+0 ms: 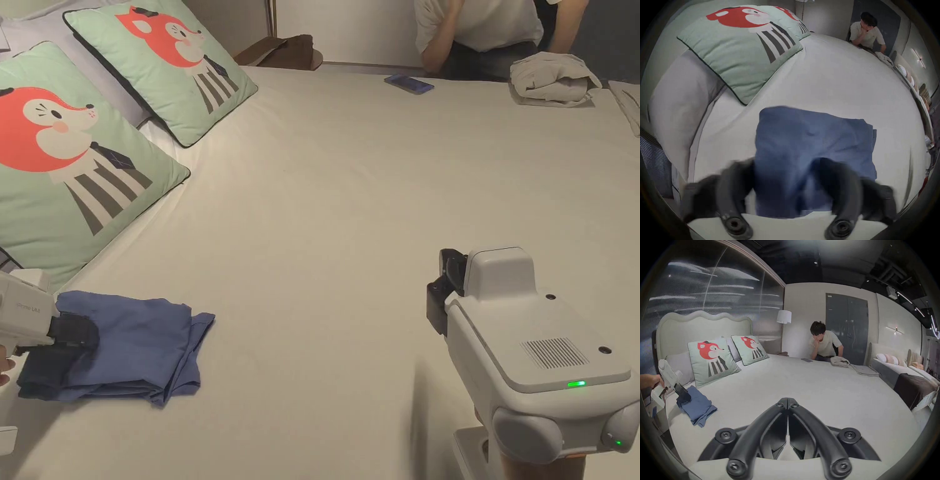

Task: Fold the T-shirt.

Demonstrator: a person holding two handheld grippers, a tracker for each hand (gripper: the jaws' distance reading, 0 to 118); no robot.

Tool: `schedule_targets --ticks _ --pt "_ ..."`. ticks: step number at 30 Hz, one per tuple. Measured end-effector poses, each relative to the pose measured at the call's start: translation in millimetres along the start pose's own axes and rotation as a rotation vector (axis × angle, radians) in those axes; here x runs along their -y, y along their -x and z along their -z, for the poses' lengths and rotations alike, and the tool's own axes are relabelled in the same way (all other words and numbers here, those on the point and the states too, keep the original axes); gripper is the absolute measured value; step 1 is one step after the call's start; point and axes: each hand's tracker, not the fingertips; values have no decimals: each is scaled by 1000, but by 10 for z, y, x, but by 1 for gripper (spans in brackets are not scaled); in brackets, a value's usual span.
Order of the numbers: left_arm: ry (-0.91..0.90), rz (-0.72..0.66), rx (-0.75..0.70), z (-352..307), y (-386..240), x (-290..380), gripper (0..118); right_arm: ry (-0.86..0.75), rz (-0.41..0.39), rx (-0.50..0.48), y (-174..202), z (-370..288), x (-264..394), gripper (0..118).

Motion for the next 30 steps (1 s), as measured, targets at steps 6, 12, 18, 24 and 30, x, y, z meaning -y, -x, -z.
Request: schedule_targets --ticks 6,12,18,24,30 --pt "-130 0 48 -419 -399 76 108 -11 12 18 -179 -248 -6 0" --pt "-358 12 72 -1228 -1042 172 108 -51 41 43 -450 -635 -54 0" --pt "-735 3 111 -2052 -1807 542 108 -114 44 92 -784 -1053 -168 0" --pt "-1030 35 114 -2443 -2648 1013 108 -184 34 161 -1105 -1419 -286 0" --pt "-1172 107 105 -2405 -3378 1364 107 -238 18 231 -1357 -1729 -348 0"
